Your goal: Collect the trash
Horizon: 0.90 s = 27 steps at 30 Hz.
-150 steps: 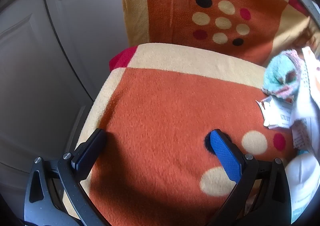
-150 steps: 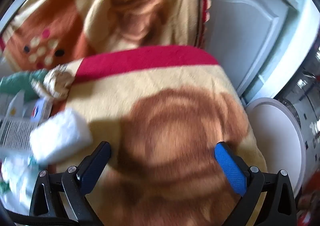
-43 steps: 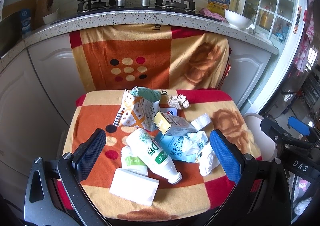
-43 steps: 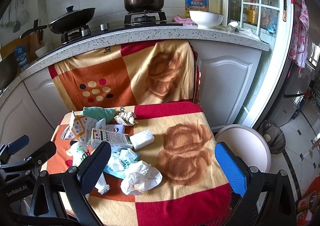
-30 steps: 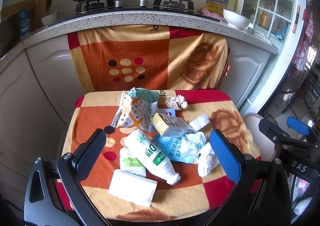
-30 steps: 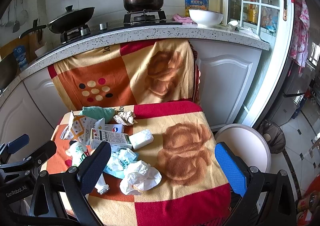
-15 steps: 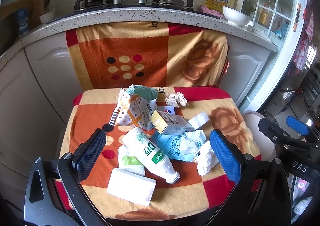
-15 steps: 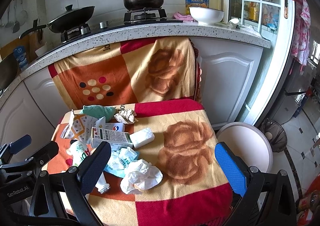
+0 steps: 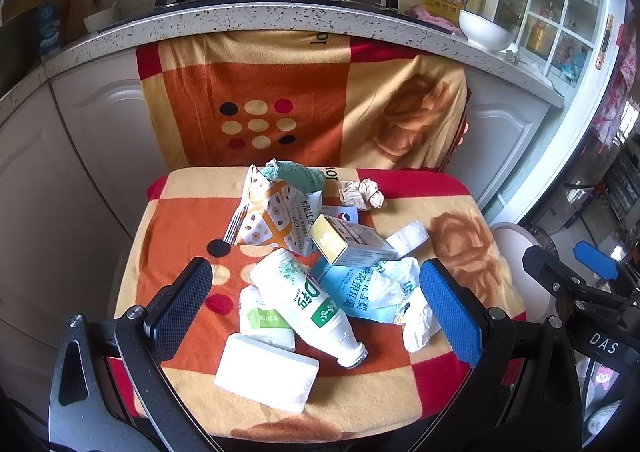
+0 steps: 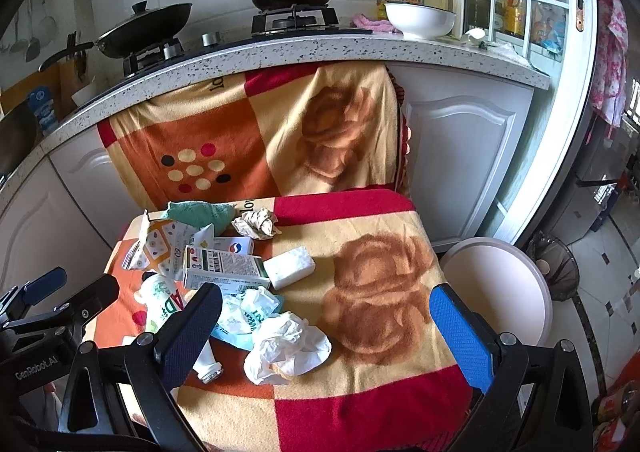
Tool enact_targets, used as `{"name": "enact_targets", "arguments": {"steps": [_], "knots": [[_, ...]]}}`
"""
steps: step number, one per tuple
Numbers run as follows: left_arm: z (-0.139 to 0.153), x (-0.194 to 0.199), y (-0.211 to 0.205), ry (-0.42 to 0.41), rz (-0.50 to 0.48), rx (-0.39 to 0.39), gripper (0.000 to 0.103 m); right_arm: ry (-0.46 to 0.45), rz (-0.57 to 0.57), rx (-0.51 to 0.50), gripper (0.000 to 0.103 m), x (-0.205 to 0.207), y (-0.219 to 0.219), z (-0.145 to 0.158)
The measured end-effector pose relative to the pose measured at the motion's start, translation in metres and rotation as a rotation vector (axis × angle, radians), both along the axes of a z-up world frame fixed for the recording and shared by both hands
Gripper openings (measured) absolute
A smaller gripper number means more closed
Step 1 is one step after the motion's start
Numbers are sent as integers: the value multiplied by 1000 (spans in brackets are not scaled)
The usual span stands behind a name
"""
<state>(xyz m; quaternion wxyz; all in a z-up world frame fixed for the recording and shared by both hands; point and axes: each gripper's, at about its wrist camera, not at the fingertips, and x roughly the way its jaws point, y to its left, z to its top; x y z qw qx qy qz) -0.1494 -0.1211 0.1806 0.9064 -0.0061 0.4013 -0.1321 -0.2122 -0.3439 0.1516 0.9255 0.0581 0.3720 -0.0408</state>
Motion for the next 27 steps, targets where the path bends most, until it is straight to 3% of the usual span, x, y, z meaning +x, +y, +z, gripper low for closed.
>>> {"name": "enact_targets", "arguments": {"steps": [9,12,17,23,27], "knots": [[-5,7,10,34,-4,-21,102,19,19,8,103,4,3,-7],[-6,13,30,63,-9,-70,102,42,59,16,103,8,7,-11],[-16,28,66,96,20,-47,102,71,136,17,103,18,12,-26],[-36,56,82,150,5,-88,102,99,246,79,89,41,25,-45],[-50,87,73,199,-29,-130,102,84,333,115,88,56,37,-51]]}}
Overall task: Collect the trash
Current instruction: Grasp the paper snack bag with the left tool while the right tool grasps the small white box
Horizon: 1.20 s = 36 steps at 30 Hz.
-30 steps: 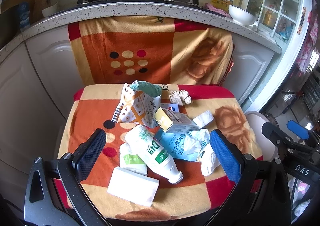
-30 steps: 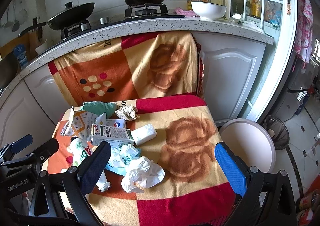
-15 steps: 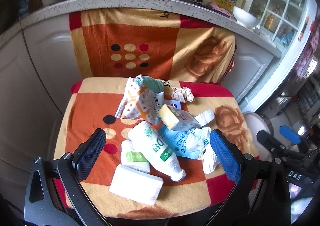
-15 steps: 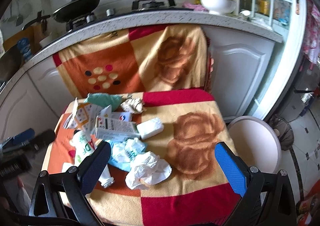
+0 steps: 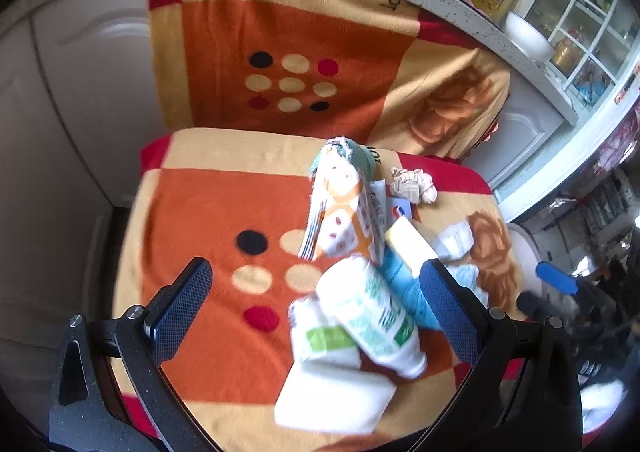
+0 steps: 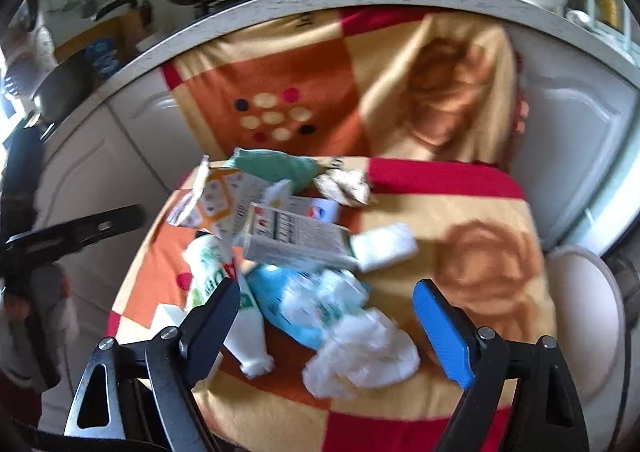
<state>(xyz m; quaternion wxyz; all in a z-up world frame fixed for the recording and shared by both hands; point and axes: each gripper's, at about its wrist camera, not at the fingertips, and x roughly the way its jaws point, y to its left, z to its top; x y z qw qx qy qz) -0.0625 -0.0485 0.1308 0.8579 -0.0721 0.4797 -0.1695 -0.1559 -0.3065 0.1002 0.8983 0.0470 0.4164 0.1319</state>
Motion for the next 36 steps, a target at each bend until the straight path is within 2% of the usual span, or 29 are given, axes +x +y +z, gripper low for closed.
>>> {"name": "enact_targets", "arguments": {"steps": [4,8,10,13,16,17,18,19,20,21,27,31,36], "knots": [[-10,29,-15,30,-23,-8,102,-26,95,-93,88,21,18,-12],[-23,50,-28,49,-43,46,102,-33,214,-135,88,36,33,-28],[-32,60,-32,83,-61,52,101,-49,271,-188,88,41,42,-37],[-39,68,-36,116,-72,50,94,-71,342,-242,88,47,52,-50],[-42,73,-36,133,-77,45,79,-93,387,-275,88,55,57,-58],[-44,74,-37,145,-83,43,70,-100,389,-288,87,57,60,-60],[-45,75,-37,151,-86,43,58,-109,393,-299,81,61,62,-61],[-47,75,-39,164,-93,44,52,-117,402,-286,75,64,62,-61],[-48,75,-39,173,-97,48,44,-113,412,-263,54,67,63,-61],[-48,73,-39,175,-97,52,43,-102,417,-240,45,70,62,-62],[-30,60,-29,130,-81,64,35,-145,414,-133,30,64,52,-43],[-3,48,-17,65,-73,68,34,-160,377,43,28,56,30,-15],[36,40,-12,-5,-61,36,34,-176,320,195,27,44,5,14]]}}
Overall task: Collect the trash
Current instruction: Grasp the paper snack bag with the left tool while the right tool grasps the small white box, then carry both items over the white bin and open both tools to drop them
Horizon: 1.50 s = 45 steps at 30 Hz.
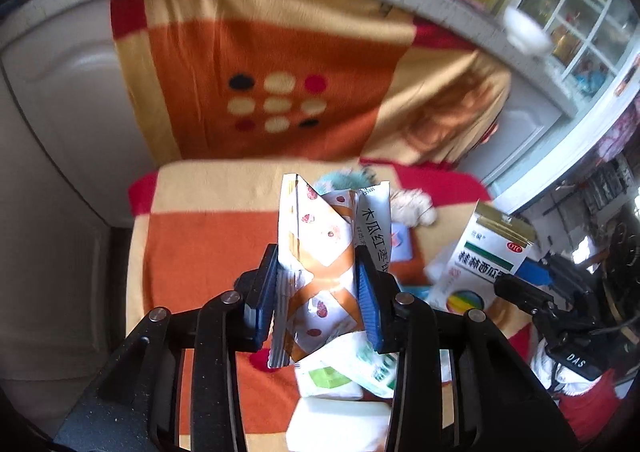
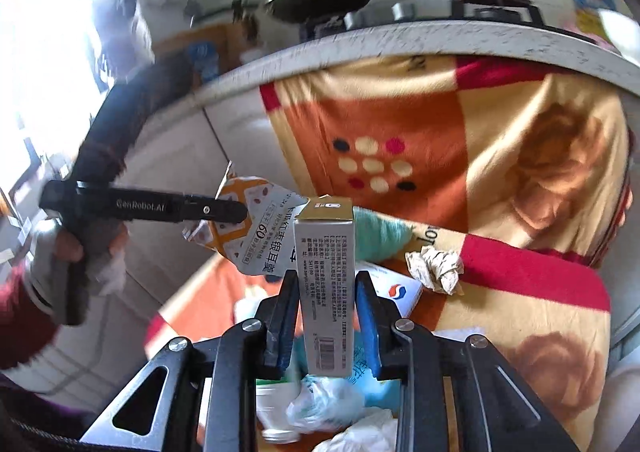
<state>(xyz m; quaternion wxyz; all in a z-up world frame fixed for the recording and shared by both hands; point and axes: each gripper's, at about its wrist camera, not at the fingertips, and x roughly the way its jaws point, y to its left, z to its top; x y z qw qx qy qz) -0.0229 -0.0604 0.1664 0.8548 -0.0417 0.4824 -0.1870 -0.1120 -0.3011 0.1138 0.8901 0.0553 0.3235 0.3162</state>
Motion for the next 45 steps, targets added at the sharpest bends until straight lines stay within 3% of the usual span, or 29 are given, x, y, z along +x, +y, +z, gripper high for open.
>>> {"name": "enact_targets", "arguments": {"steps": [5,11,15,22,28,33,45], "knots": [[25,-10,-26,-46,-48,-27,34,-5,-79,65,26,-16,-33,19],[33,-26,-95,-45,-181,-49,34,-23,-206,24,26,-43,-83,30],[28,-36,-149,-33,-277,-42,34,-25,-368,-34,26,-67,-142,31],[2,-48,-257,38,-408,-25,34,87,-672,-122,26,-95,-247,-14],[-29,-55,-333,71,-453,-2,35,220,-819,-88,26,-102,-310,-68],[-61,-59,-385,124,-476,16,35,281,-858,-71,26,-100,-329,-93],[-98,-71,-419,174,-509,17,38,390,-882,-40,27,-95,-338,-138]]}}
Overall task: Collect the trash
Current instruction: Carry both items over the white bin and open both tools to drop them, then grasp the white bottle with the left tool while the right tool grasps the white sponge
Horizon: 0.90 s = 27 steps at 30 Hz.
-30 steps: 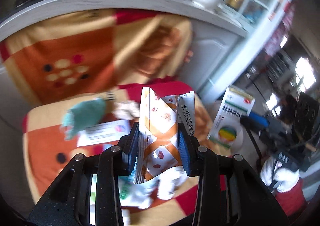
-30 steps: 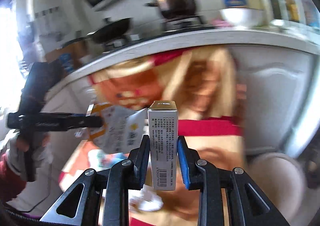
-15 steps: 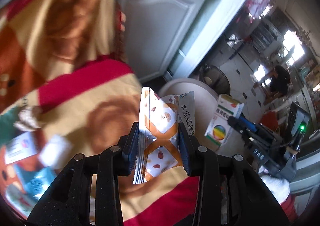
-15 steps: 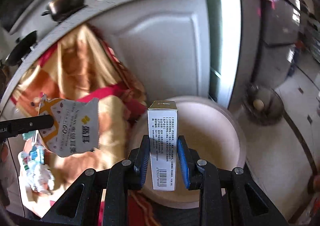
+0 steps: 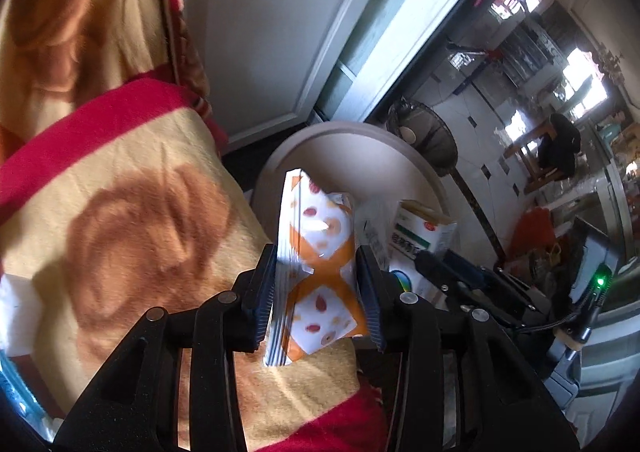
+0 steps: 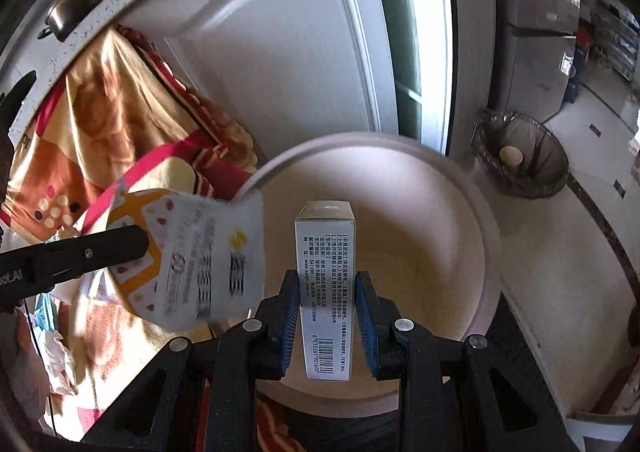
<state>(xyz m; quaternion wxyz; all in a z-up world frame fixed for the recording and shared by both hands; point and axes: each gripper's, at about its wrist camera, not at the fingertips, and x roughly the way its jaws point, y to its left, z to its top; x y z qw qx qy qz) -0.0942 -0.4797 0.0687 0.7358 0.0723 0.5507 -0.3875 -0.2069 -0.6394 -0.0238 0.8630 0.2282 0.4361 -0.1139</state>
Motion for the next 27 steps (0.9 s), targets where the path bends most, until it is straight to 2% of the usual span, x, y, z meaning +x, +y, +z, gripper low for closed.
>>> {"name": "enact_targets", "arguments": {"steps": [4,6,14,25,27], "knots": [[-5,1,-4,4,-17,-10,49,27,-32,15,29,-1,-3,-10],[-5,0,-3,17,-17,-23,51,21,-44,17,40,-4,-3,-8],[11,-7,10,2,-18,-41,52,-6,-24,5,43,-10,5,8],[53,-15,69,-120,42,-24,52,-72,68,-47,46,-4,49,55],[59,-17,84,-145,60,-17,52,-86,87,-52,49,-2,60,64]]}}
